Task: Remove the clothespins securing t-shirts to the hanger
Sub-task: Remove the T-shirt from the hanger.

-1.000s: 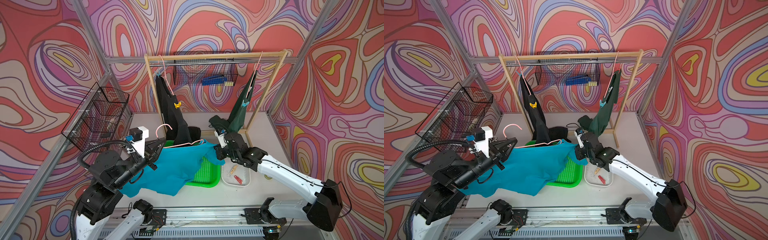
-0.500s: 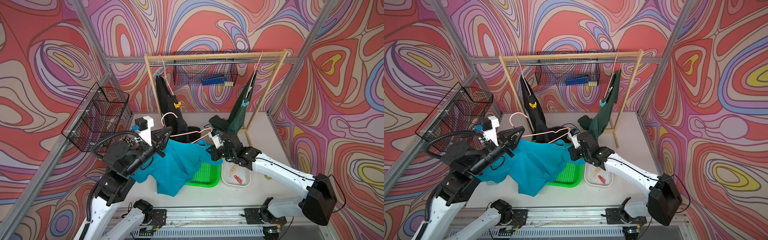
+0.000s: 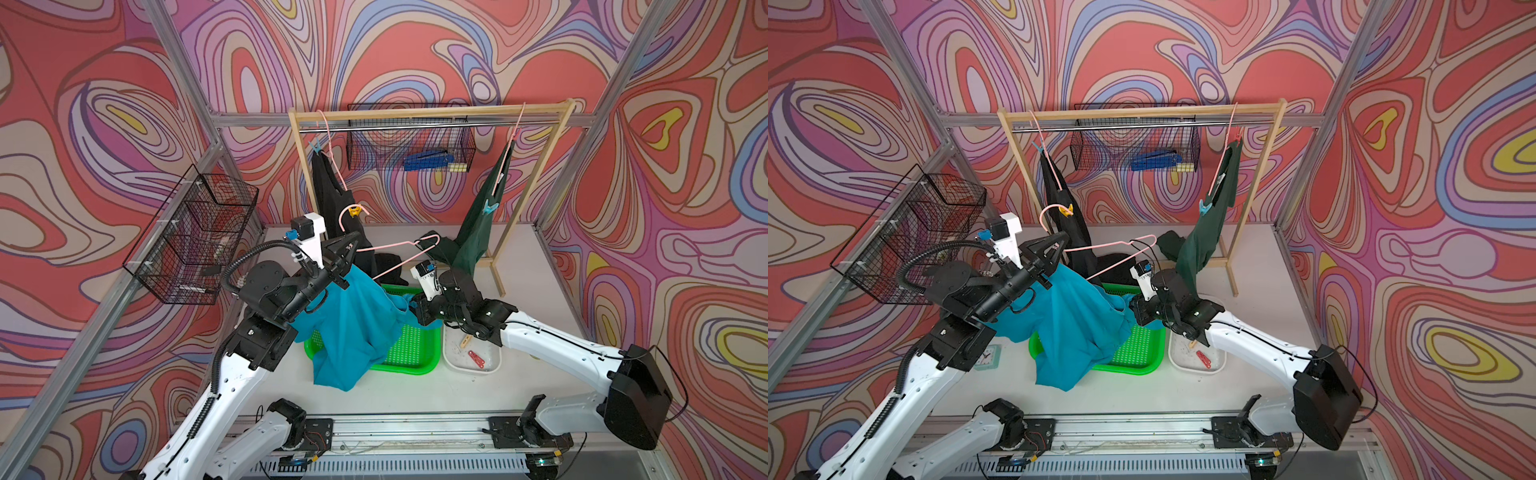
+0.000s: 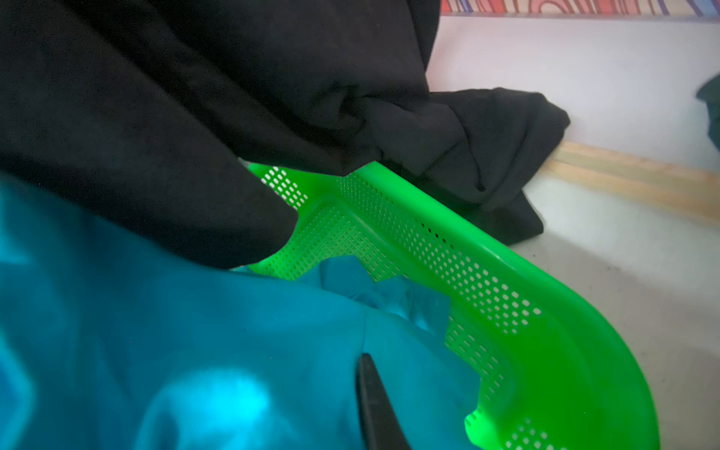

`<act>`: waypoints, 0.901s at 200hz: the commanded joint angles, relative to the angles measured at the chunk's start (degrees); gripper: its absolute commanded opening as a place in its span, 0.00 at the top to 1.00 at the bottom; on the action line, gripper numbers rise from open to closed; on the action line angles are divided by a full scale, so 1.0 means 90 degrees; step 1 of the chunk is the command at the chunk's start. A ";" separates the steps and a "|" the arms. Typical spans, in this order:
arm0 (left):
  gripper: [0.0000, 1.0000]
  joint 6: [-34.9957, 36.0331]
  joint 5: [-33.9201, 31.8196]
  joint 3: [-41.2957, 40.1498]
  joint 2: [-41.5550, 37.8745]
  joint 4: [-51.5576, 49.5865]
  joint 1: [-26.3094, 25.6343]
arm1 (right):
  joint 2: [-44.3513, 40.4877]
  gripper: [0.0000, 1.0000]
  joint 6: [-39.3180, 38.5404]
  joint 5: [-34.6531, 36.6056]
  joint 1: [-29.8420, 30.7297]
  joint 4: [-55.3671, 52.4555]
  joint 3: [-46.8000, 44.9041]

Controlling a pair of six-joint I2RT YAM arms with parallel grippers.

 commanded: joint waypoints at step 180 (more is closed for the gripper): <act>1.00 -0.0434 -0.1103 0.0825 0.2183 0.3082 -0.0599 | 0.0070 0.55 -0.0156 -0.1917 0.0607 0.0421 0.0392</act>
